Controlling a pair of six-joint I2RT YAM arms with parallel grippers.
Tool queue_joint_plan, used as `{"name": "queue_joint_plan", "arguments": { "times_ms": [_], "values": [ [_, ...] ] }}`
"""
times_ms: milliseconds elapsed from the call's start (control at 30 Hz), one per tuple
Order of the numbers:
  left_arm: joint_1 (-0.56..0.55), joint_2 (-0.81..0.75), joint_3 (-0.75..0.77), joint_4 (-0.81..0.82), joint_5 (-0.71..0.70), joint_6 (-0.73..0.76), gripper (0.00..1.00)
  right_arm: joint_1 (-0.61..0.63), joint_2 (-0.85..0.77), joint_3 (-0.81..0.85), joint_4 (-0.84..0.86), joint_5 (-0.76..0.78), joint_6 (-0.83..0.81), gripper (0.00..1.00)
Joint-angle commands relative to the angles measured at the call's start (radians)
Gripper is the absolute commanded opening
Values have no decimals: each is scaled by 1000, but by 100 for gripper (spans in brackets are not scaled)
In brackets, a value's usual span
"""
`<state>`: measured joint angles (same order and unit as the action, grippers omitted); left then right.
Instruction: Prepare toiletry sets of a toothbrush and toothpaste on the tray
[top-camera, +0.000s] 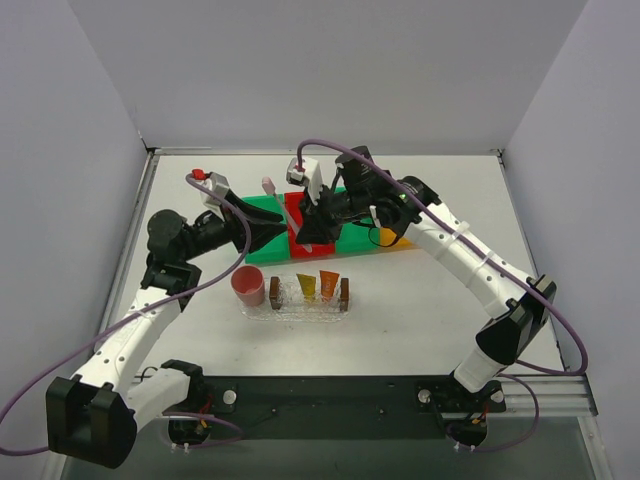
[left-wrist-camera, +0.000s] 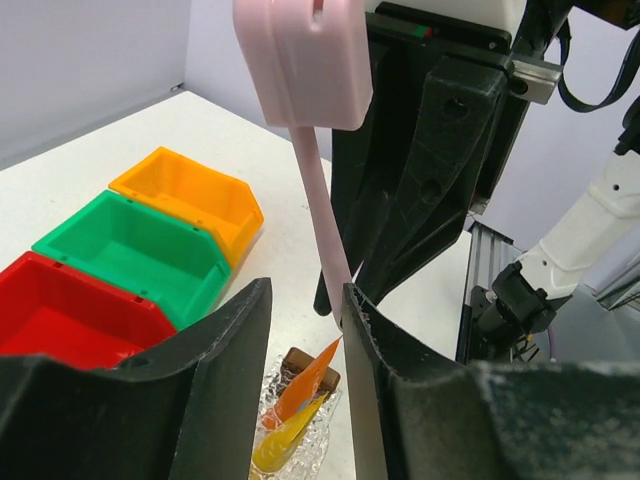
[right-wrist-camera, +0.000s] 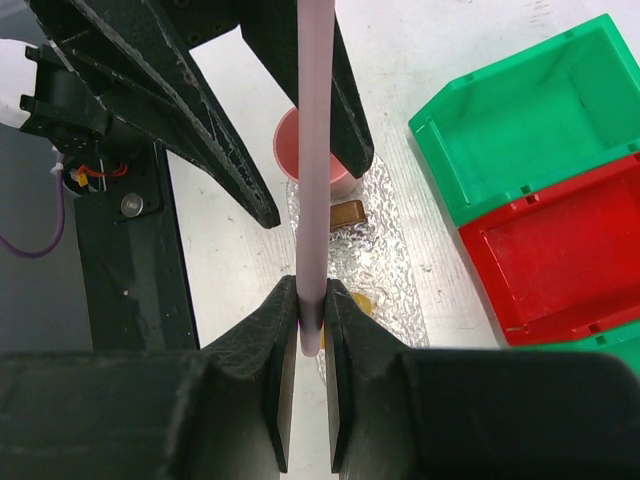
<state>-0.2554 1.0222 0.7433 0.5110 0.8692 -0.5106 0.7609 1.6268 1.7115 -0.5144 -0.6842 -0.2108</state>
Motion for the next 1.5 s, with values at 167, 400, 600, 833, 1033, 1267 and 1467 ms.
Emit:
{"name": "queue_joint_plan", "arguments": {
  "times_ms": [167, 400, 600, 833, 1033, 1267, 1467],
  "values": [
    [1, 10, 42, 96, 74, -35, 48, 15, -13, 34, -7, -5, -32, 0],
    [1, 12, 47, 162, 27, -45, 51, 28, -7, 33, -15, -5, -39, 0],
    [2, 1, 39, 192, 1, -22, 51, 38, -7, 28, -33, -5, -59, 0],
    [2, -5, 48, 199, -15, -5, 46, 48, -2, 28, -49, -5, -75, 0],
    [5, -7, 62, 204, -15, -8, 38, 51, -5, 19, -55, 2, -84, 0],
    [8, -7, 64, 190, -16, -2, 16, 51, 1, 13, -61, 2, -88, 0],
    [8, -16, 59, 158, -15, 20, 0, 54, 7, 8, -67, 6, -93, 0]
  ]
}}
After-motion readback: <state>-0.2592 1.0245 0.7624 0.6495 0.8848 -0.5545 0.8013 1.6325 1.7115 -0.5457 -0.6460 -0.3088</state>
